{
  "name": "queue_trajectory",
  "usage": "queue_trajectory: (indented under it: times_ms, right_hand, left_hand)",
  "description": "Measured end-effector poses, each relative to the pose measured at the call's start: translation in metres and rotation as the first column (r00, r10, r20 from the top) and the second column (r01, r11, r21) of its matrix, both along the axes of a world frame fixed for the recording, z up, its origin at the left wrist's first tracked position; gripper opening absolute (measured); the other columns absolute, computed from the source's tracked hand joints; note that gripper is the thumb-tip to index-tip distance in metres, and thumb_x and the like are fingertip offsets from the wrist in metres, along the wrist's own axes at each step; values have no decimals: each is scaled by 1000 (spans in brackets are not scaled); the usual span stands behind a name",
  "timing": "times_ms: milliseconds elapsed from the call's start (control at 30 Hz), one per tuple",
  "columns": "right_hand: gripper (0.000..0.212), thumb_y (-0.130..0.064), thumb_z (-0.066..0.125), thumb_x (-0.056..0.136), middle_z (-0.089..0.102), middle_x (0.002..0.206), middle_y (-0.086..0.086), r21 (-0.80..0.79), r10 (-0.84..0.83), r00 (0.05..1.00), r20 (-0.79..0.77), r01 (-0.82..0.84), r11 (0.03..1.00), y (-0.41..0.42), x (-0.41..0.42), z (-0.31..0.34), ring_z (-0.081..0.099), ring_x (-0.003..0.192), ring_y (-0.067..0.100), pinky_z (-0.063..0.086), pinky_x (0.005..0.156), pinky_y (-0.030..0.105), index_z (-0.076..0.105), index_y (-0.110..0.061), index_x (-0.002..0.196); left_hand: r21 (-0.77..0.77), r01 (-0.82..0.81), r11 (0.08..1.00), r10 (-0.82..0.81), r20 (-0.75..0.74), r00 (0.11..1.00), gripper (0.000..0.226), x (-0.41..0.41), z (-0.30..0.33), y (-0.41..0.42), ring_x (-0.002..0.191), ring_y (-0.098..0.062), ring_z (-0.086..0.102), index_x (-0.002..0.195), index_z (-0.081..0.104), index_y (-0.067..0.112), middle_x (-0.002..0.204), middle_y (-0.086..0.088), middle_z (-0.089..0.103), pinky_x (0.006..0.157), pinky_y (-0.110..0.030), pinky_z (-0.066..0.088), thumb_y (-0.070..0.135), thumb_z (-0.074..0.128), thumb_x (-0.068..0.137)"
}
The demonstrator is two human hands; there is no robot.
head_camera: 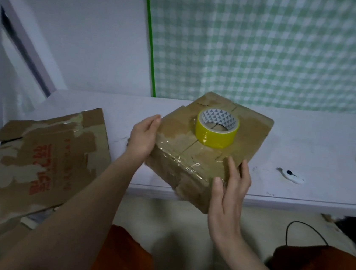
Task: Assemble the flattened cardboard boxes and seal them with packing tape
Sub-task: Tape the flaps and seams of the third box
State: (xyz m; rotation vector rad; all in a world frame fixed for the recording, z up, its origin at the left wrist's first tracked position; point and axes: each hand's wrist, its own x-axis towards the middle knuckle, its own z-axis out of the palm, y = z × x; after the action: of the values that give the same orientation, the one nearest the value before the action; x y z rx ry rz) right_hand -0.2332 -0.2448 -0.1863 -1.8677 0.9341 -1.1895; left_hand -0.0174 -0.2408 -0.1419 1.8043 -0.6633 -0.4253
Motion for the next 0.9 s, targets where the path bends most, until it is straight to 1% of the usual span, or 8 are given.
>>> queue_trajectory:
  times_ms: [133, 233, 333, 433, 567, 667, 733, 900]
  right_hand:
    - [59, -46, 38, 93, 32, 139, -8, 86, -67, 995, 69, 61, 994, -54, -20, 11, 32, 135, 14, 30, 113, 38, 30, -17, 144]
    - [62, -33, 44, 98, 21, 154, 3, 229, -198, 980, -14, 196, 954, -119, -18, 27, 20, 143, 18, 21, 117, 40, 17, -12, 149]
    - [68, -34, 44, 98, 17, 157, 1, 507, -223, 974, 48, 169, 845, -168, -8, 39, 24, 141, 18, 23, 111, 32, 6, -17, 152]
    - [54, -33, 41, 95, 39, 143, -5, 586, -157, 982, 104, 67, 808, -184, -3, 36, 41, 125, 17, 34, 96, 30, 28, -24, 147]
    - [32, -27, 49, 92, 50, 116, -1, 555, -107, 990, 92, 39, 831, -160, -4, 39, 47, 104, 16, 37, 83, 28, 48, -15, 122]
    - [33, -29, 57, 89, 46, 95, 4, 507, -120, 986, 114, 46, 861, -126, -5, 32, 44, 88, 17, 37, 78, 31, 48, 2, 98]
    - [30, -38, 59, 86, 43, 91, 3, 457, -155, 983, 97, 94, 885, -100, -8, 22, 45, 84, 19, 40, 79, 33, 48, -10, 83]
    - [16, -23, 59, 92, 46, 113, 9, 344, -143, 984, 104, 99, 934, -35, -25, 0, 51, 103, 15, 44, 93, 30, 49, -18, 103]
  left_hand:
    - [-7, -307, 952, 306, 95, 947, 55, -30, 1, 16, 140, -21, 33, 148, 32, 11, 153, -5, 36, 113, -32, 25, 33, 46, 100]
    - [-130, -121, 984, 145, 195, 970, 69, -90, -17, 41, 143, -20, 24, 150, 25, 15, 156, -6, 27, 118, -39, 23, 42, 52, 93]
    - [-50, 81, 995, -76, 100, 992, 85, -143, -33, 61, 145, -3, 6, 152, 1, 39, 157, 24, -3, 118, -39, 18, 63, 46, 84]
    - [14, 154, 988, -155, 74, 985, 87, -152, -42, 67, 146, -2, 2, 148, -10, 47, 155, 30, -9, 120, -44, 19, 73, 39, 82]
    - [-62, 70, 996, -66, 52, 996, 96, -115, -31, 65, 143, -15, 27, 151, 10, 34, 156, 8, 21, 112, -47, 36, 83, 41, 75]
    - [-103, -24, 994, 30, 57, 998, 69, -82, -17, 65, 125, -14, 48, 145, 34, 24, 139, 3, 48, 101, -36, 46, 59, 47, 87]
    - [-49, -39, 998, 42, 62, 997, 52, -57, -16, 65, 123, -21, 50, 143, 40, 21, 133, -1, 50, 103, -42, 44, 45, 42, 97]
    - [90, -173, 981, 154, 187, 970, 43, -8, -16, 59, 126, -29, 39, 139, 48, 9, 136, -17, 36, 106, -21, 24, 30, 37, 103]
